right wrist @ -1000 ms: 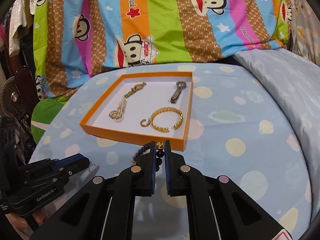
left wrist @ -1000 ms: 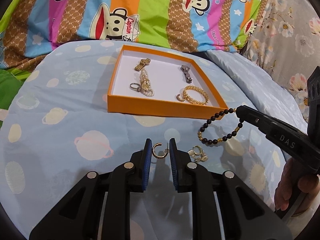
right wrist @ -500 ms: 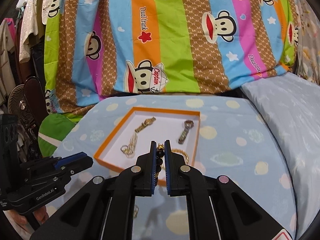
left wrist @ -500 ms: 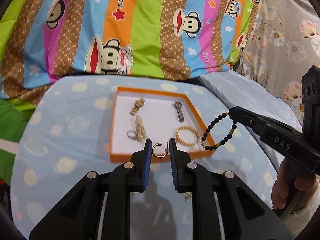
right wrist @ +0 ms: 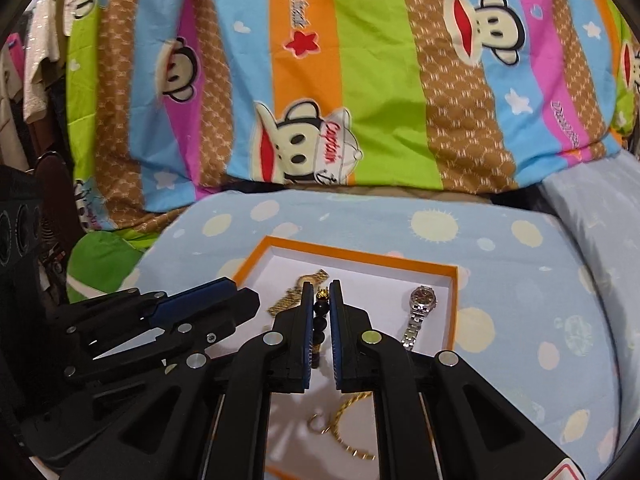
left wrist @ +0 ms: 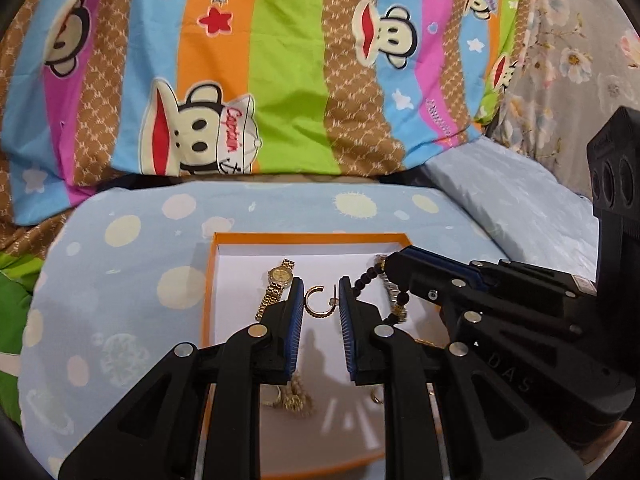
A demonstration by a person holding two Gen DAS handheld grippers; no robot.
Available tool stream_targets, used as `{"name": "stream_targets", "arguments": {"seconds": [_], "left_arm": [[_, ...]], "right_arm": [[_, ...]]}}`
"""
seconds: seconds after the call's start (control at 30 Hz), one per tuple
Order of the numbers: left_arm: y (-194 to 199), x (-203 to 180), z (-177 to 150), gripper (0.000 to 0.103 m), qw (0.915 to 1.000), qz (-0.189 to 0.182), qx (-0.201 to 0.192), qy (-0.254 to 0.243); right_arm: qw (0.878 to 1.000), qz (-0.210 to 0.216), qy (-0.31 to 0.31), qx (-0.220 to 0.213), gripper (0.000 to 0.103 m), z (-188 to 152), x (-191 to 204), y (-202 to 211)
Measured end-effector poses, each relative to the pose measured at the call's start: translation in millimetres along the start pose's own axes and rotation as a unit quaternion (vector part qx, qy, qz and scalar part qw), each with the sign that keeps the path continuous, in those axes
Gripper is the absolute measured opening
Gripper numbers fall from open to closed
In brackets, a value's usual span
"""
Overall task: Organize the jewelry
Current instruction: 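Lower the hoop earring and bracelet into the orange box and open both grippers, then withdraw both grippers and move the right gripper to the gold charm earrings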
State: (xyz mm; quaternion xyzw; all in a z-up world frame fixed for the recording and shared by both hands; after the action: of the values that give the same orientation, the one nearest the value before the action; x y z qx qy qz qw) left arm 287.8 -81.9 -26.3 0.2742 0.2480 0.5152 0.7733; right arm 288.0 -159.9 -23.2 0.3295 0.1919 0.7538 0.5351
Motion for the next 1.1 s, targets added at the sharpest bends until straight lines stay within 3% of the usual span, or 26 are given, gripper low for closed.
{"name": "stream_targets", "arguments": {"seconds": [0.27,0.43,0.53,0.73,0.93,1.1], "left_arm": [[-45,-6,-12,0.017,0.9988,-0.001,0.049,-0.006],[-51,1,-11,0.018,0.9985,0.006,0.054,0.009],[-39,11,-6,0.020,0.9985,0.006,0.047,0.028],[31,30,0,0.021,0.9993,0.016,-0.008,0.033],[87,40,-51,0.024,0.9994,0.031,-0.009,0.014],[97,43,-116,0.024,0.9982,0.025,0.041,0.037]], "right_arm": [[0.998,-0.030,-0.019,0.043,0.008,-10,-32,-35],[0.998,-0.063,-0.013,0.026,0.013,-7,-41,-25],[0.997,-0.082,-0.006,-0.003,0.031,0,-45,-4],[0.994,-0.090,0.013,-0.054,0.031,-8,-26,66],[0.996,-0.079,0.006,-0.038,0.032,-72,-7,116],[0.998,-0.065,-0.019,0.009,0.032,-137,3,124]]}}
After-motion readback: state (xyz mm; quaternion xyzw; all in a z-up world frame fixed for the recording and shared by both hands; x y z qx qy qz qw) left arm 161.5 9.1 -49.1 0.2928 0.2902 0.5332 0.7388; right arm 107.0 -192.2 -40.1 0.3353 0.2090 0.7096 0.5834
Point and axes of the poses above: each gripper's, at about its wrist camera, not at the fingertips, and y roughly against the way its jaws point, x to its left, z to its top, the point moved 9 cm from there along -y, roughly the way its jaws point, and after that the axes turned 9 degrees about z, right-handed, at the moved point
